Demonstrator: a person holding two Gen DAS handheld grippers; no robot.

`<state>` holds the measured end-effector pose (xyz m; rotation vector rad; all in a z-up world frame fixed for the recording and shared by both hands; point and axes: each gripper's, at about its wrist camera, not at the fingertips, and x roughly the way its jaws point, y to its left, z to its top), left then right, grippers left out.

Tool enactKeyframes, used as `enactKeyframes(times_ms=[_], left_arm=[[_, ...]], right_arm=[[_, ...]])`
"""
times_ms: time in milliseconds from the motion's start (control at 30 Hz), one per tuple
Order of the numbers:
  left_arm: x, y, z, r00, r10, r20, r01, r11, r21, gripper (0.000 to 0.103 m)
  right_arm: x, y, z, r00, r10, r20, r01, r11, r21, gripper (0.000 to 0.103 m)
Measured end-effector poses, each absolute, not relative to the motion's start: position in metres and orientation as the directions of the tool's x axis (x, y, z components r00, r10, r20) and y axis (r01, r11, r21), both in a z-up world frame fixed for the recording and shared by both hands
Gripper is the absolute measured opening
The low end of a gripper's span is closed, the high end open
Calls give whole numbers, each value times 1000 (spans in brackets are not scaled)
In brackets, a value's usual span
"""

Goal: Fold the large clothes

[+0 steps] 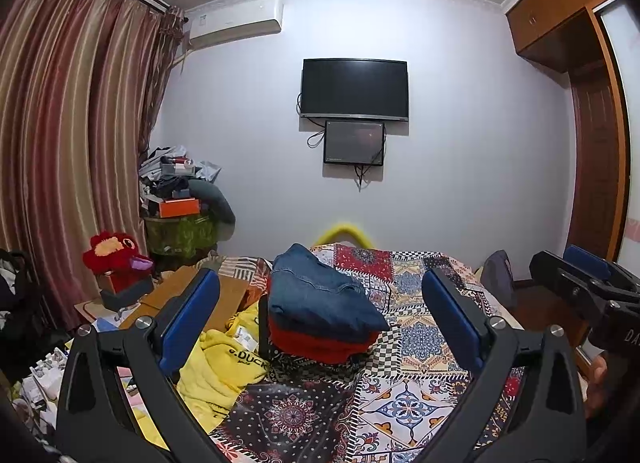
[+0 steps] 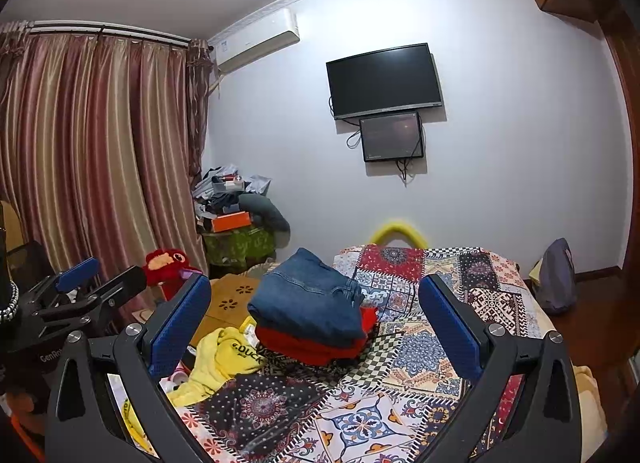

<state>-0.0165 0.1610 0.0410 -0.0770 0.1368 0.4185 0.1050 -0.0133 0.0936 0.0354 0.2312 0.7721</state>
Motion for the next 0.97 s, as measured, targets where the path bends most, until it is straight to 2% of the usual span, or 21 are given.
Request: enactKeyframes(times_ms=[967], left_arm=[[-9,163,33,926,329,-187,-342,939,-41,102]], right_arm=[[113,-13,88,699,683,-214,-673,729,125,103]])
